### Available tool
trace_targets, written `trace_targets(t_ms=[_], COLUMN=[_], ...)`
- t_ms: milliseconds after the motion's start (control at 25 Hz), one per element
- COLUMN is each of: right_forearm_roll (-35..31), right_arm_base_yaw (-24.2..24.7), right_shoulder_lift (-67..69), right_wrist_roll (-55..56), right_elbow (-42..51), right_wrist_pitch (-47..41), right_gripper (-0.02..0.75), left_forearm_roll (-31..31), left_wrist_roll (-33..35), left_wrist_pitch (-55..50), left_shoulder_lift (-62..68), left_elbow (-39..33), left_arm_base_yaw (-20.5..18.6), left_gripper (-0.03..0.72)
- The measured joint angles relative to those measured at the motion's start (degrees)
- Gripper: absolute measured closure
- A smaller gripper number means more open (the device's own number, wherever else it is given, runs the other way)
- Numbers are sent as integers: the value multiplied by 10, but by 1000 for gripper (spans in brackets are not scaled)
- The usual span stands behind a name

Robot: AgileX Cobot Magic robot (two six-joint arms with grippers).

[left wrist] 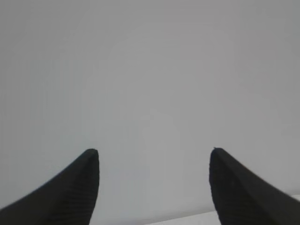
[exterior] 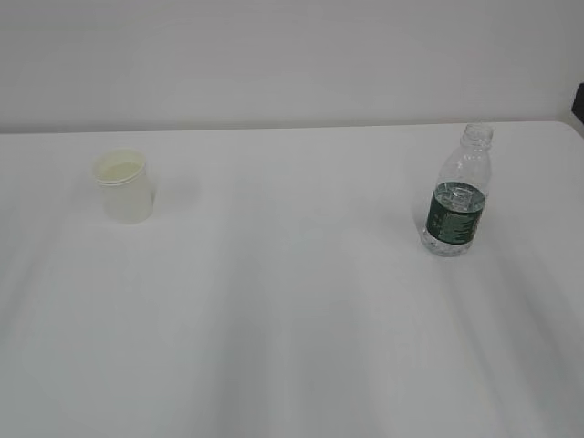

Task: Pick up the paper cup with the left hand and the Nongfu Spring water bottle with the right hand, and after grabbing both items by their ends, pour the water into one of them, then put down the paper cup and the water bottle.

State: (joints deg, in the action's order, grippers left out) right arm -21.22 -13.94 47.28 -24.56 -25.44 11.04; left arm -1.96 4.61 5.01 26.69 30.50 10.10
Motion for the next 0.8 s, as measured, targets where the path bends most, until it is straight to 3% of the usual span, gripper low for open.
trace_targets(t_ms=[800], right_forearm_roll=[-8], right_arm_base_yaw=[0], right_shoulder_lift=[-114], right_wrist_roll=[-162], right_elbow=[0], right_wrist_pitch=[-87], right_gripper=[145], left_forearm_roll=[20], left_wrist_roll=[0], left_wrist_pitch=[-238], left_shoulder_lift=[-98], left_elbow=[128], left_arm_base_yaw=[0], left_gripper=[165])
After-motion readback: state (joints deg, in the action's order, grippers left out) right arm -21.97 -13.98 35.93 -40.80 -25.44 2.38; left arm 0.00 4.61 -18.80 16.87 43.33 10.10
